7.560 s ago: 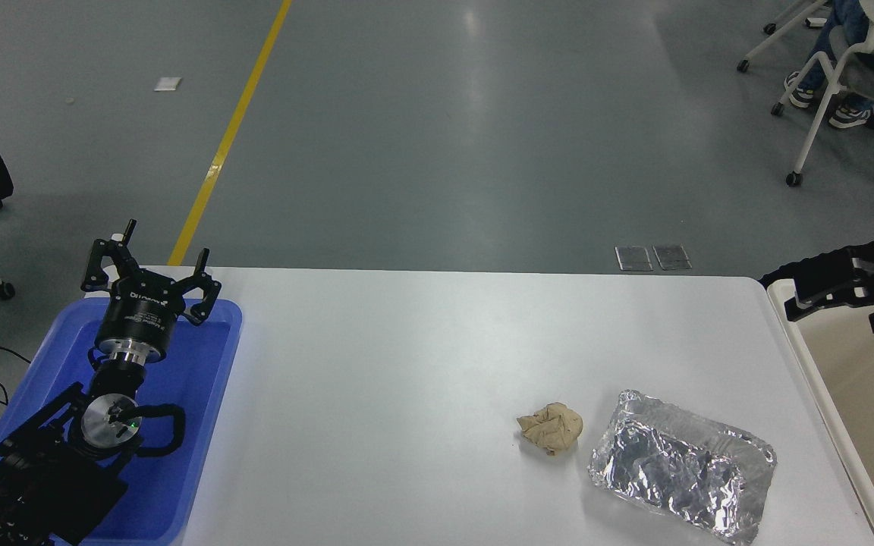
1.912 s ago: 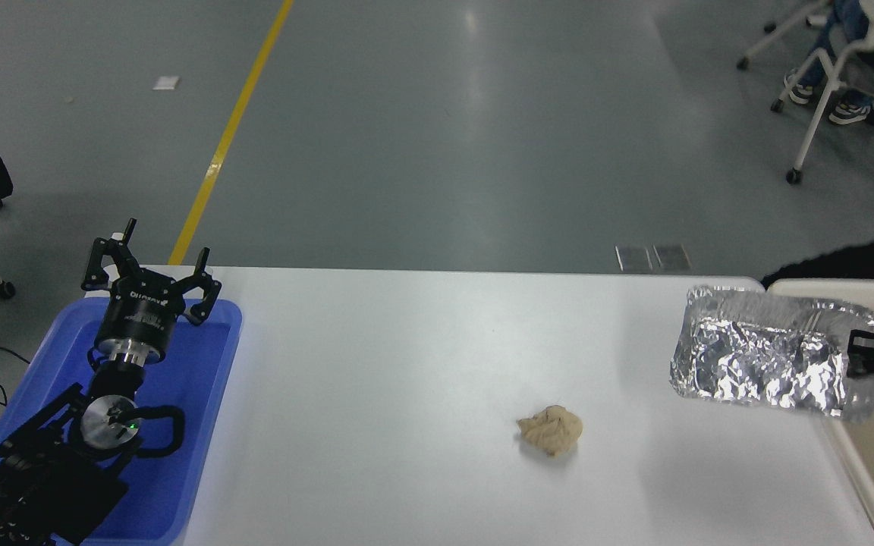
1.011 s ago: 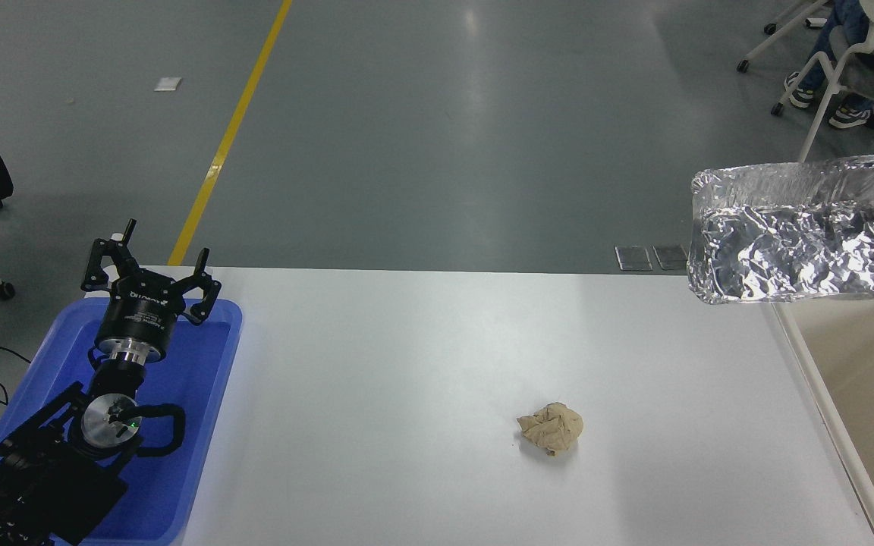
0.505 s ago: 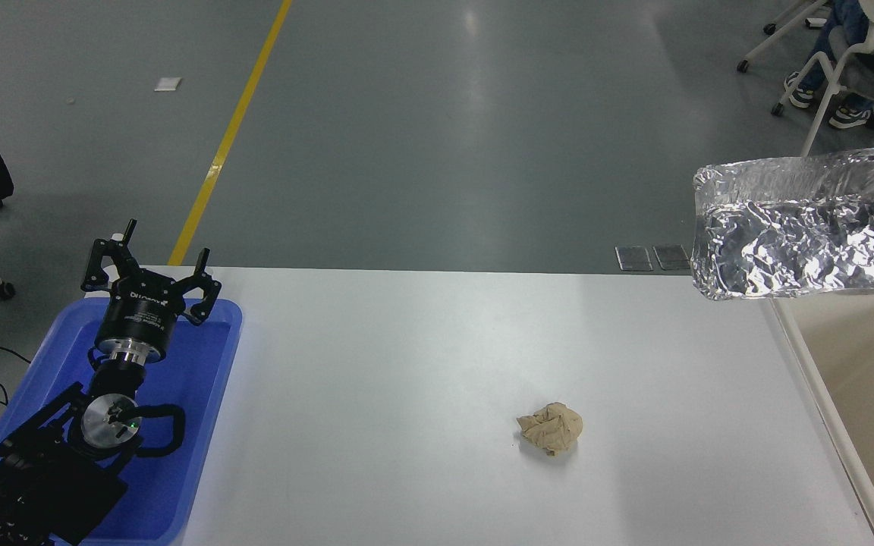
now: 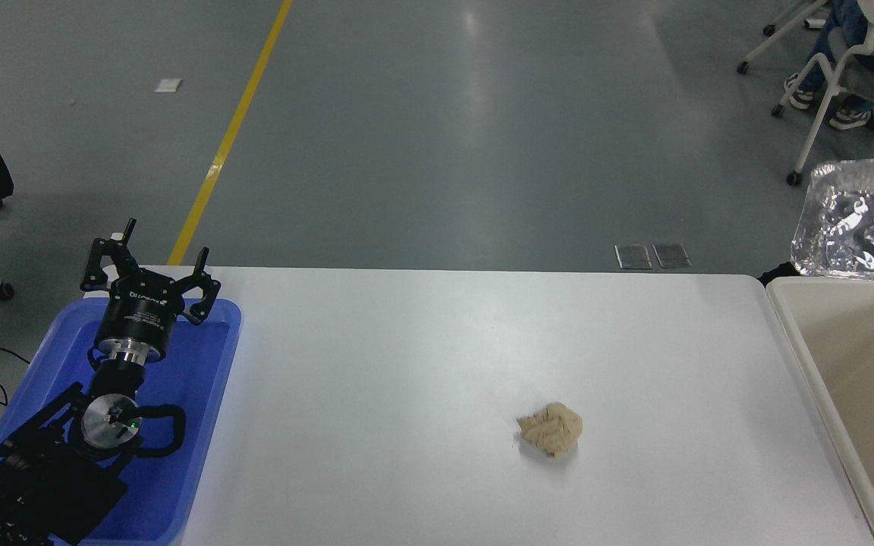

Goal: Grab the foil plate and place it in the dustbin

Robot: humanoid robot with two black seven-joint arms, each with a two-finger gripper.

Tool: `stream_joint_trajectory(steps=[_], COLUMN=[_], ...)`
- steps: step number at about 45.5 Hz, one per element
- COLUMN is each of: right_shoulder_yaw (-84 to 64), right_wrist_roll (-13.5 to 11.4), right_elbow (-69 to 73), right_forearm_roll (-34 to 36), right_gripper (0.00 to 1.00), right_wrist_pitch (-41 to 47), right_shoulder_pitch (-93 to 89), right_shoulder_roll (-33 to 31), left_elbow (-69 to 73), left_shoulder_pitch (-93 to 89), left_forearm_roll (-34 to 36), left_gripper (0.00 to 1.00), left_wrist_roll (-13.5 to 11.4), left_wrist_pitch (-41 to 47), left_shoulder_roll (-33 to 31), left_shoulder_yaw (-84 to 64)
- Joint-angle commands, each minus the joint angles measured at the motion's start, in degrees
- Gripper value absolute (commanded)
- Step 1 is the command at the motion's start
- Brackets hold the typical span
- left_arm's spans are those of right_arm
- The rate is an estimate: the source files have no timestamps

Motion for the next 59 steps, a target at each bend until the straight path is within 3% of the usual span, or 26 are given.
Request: stream_joint_trajectory(steps=[1,17,29,53,54,57,59], right_shoulder_yaw=[8.92,18.95,19.04,19.48,19.48,19.39,19.39], right_wrist_roll=[0.01,0.10,0.01,-0.43,-0.43,-0.34,-0.34], right_elbow=[-7.38,-18.62,-28.91,-31.37,-31.37,-31.37,-31.29], right_forearm_roll=[3.90,14.53,21.74,25.00,25.00,25.00,24.91], right_gripper=[0.00,0.00,0.00,0.00,0.08,0.53,0.76], right_wrist_pitch=[-10.90,-27.51,-28.22,-28.22,-28.22,-28.22,-28.22], right_shoulder_pitch=[-16.99,-40.90,-50.49,-55.77,-55.77,-55.85,-55.86], right_shoulder_roll=[0.29,8.98,16.81,19.89,19.89,19.80,19.63], left_elbow=[0.01,0.01,0.01,0.01,0.01,0.01,0.01], left_shoulder_pitch=[0.00,0.00,0.08,0.00,0.00,0.00,0.00], left_forearm_roll=[0.01,0.01,0.01,0.01,0.01,0.01,0.01], left_gripper=[1.00,1.00,1.00,1.00,1.00,1.00,1.00], left_wrist_roll=[0.00,0.00,0.00,0.00,0.00,0.00,0.00], left_wrist_pitch=[0.00,0.00,0.00,0.00,0.00,-0.09,0.00], left_shoulder_roll=[0.00,0.00,0.00,0.00,0.00,0.00,0.00], left_shoulder_yaw=[0.00,0.00,0.00,0.00,0.00,0.00,0.00])
